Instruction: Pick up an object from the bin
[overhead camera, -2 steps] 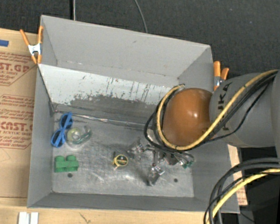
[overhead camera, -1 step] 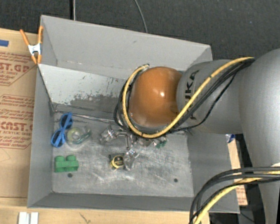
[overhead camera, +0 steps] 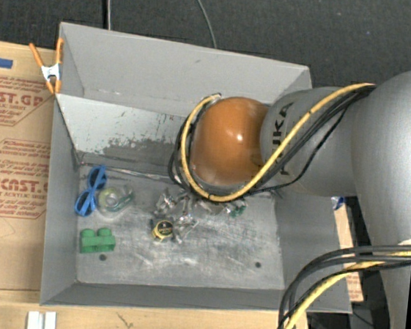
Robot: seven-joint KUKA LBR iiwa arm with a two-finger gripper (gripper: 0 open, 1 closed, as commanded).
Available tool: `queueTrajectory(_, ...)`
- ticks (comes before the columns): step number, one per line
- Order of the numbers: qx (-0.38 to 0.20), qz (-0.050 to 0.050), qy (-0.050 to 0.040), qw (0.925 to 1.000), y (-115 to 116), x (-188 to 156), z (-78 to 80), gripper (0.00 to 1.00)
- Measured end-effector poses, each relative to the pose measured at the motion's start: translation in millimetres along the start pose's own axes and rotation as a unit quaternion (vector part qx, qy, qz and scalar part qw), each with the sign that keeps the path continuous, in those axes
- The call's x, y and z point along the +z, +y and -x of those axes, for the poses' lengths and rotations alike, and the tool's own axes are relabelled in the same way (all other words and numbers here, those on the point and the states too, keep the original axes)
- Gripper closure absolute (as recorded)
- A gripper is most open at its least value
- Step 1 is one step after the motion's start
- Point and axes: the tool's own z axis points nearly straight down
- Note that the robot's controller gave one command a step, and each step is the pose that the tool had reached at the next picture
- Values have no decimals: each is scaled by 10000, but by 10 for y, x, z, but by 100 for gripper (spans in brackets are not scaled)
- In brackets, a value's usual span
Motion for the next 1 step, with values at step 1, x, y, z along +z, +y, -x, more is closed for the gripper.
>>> queueTrajectory(1,-251,-27,-1,9997,-28,-1745,58,100)
